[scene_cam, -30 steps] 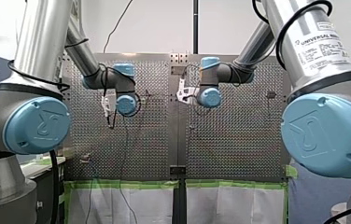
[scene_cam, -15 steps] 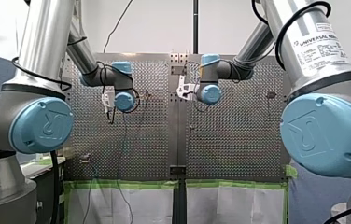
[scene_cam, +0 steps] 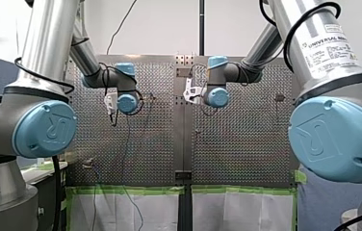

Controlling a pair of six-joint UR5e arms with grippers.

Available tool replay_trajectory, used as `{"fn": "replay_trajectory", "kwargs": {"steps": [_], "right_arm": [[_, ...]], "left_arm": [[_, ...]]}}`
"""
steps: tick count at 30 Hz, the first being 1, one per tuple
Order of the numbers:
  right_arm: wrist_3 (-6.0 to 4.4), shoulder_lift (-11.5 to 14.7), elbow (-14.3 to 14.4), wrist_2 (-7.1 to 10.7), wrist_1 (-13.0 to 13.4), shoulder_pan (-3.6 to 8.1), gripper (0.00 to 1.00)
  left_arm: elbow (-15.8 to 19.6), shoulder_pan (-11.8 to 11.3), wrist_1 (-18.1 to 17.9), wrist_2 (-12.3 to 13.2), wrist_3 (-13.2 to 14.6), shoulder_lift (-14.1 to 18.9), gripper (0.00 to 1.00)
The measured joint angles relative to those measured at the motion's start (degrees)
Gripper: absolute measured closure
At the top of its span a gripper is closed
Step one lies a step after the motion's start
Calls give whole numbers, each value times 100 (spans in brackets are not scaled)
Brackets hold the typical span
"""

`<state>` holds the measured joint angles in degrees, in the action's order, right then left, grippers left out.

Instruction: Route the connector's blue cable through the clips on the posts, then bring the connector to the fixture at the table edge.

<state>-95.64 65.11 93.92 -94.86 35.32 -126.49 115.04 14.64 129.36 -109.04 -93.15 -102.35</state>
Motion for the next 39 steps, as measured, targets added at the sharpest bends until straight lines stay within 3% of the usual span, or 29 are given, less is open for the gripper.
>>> {"fn": "replay_trajectory", "kwargs": {"steps": [11, 22, 39], "right_arm": [[-1, -12, 1, -5, 10, 28, 100], [0, -32, 1, -5, 28, 80, 100], [-25, -58, 0, 93, 100, 278, 100]], "left_arm": [[-122, -74, 47, 83, -38, -266, 100], [-276, -146, 64, 225, -114, -305, 100], [-561, -214, 220, 287, -117, -443, 100]]}}
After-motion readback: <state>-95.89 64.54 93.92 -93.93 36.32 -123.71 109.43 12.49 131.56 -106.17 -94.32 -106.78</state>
